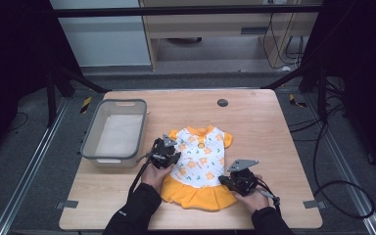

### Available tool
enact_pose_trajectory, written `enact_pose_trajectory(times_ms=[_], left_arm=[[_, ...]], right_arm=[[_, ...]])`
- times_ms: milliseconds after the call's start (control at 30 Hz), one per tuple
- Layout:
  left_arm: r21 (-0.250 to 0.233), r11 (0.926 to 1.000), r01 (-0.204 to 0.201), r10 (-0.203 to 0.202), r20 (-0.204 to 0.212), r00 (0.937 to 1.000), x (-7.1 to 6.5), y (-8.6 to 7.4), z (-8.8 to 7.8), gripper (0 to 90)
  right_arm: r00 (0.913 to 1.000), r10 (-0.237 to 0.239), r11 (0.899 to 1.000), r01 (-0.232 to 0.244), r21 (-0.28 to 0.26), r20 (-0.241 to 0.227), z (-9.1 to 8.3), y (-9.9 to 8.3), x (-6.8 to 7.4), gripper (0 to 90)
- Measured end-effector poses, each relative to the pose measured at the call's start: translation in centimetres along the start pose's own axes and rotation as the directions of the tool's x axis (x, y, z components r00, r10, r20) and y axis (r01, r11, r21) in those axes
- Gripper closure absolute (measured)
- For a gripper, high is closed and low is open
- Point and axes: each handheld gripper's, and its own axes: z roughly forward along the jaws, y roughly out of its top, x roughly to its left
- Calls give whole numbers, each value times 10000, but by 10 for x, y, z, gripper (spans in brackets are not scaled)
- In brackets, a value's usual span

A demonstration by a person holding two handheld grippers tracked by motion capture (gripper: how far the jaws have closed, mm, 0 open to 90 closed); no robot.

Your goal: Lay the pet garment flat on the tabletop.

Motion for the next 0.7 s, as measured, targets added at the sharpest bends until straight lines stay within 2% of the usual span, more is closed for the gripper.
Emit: enact_pose_trajectory(times_ms=[100, 233, 333, 433, 500, 567, 700], left_arm=[[-331, 9990, -295, 300, 142, 9994, -5, 1, -17, 682], [-424, 9976, -538, 562, 553, 9969, -17, -6, -36, 701], [-188, 9972, -723, 736, 810, 9940, -24, -16, -38, 705], [231, 9953, -945, 919, 948, 9913, -30, -26, -35, 706], [466, 9931, -1077, 1027, 999, 9897, -34, -31, -34, 706], [560, 9904, -1266, 1203, 1055, 9871, -37, -35, -33, 703], [702, 9885, -1338, 1239, 1296, 9838, -39, -39, -35, 706]], right_arm=[[9999, 152, 9986, -148, -509, 75, -5, 7, -11, 900], [9984, 463, 9930, -424, -1099, 328, -6, 21, -29, 900], [9965, 656, 9865, -571, -1536, 510, 3, 33, -46, 900], [9943, 731, 9832, -588, -1730, 775, 22, 43, -61, 900], [9941, 740, 9810, -583, -1852, 791, 34, 47, -67, 900], [9935, 779, 9804, -612, -1873, 829, 47, 48, -72, 900], [9882, 732, 9923, -587, -1088, 1343, 62, 47, -73, 900]])
